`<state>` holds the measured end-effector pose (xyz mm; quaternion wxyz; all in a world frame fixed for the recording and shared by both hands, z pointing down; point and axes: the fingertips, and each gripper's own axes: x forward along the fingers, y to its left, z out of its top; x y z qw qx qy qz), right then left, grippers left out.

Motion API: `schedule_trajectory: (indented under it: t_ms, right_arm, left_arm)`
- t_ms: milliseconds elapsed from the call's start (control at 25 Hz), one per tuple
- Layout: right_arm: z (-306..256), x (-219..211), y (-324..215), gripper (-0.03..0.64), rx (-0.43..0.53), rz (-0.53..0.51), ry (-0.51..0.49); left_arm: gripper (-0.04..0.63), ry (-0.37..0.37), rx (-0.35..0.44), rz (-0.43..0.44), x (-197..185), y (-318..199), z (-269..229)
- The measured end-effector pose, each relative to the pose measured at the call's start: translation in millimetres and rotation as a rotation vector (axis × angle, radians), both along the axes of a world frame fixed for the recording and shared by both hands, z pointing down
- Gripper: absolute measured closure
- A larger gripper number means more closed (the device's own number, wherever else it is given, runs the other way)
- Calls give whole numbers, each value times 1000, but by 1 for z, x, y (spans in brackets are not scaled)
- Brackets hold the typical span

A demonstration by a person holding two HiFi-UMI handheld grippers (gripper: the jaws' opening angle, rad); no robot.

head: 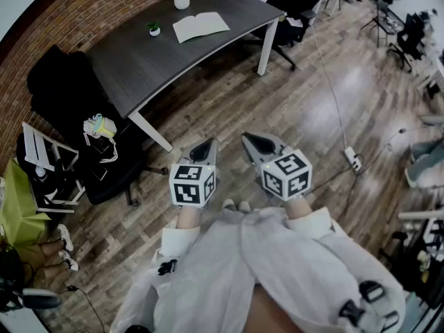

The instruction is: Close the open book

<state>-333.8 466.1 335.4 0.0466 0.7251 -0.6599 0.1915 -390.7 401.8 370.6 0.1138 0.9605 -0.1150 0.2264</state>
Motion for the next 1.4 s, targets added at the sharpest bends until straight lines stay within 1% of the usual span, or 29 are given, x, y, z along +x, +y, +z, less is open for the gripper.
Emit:
schedule_trajectory:
  t_ms: [240, 520, 640, 720, 800, 920, 960, 1000, 1160, 1320, 1400]
  right_arm:
    - [4, -9, -3, 612, -1, -25, -13]
    - [11, -21, -14, 612, -22, -69, -13]
    - [6, -22, -21, 612, 22, -83, -31]
    - [-1, -22, -28, 612, 80, -90, -70]
    - [-4, -22, -36, 612, 120, -92, -98]
    - [-5, -17, -47, 612, 134, -64, -80]
    - [-5, -13, -49, 612, 132, -52, -68]
    - [-5, -9, -52, 611, 127, -41, -55]
    - [5, 1, -59, 611, 92, 2, -12]
    - [16, 3, -61, 611, 53, 34, -10]
    - [21, 4, -64, 611, 31, 40, -6]
  left_arm:
    - [589, -5, -12, -9, -5, -4, 3]
    - [589, -8, -25, 9, -3, -7, 5]
    - [589, 7, -19, 18, 1, -11, 2]
    - [589, 31, -1, 31, 7, -17, -4]
    - [589, 85, 17, 55, 11, -24, -13]
    - [589, 219, 14, 92, 18, -32, -33]
    - [589, 244, 13, 98, 19, -36, -37]
    - [589, 250, 16, 99, 20, -40, -38]
    - [589, 207, 32, 84, 21, -58, -28]
    - [588, 166, 10, 110, 22, -63, -15]
    - [588, 147, -4, 108, 22, -66, -7]
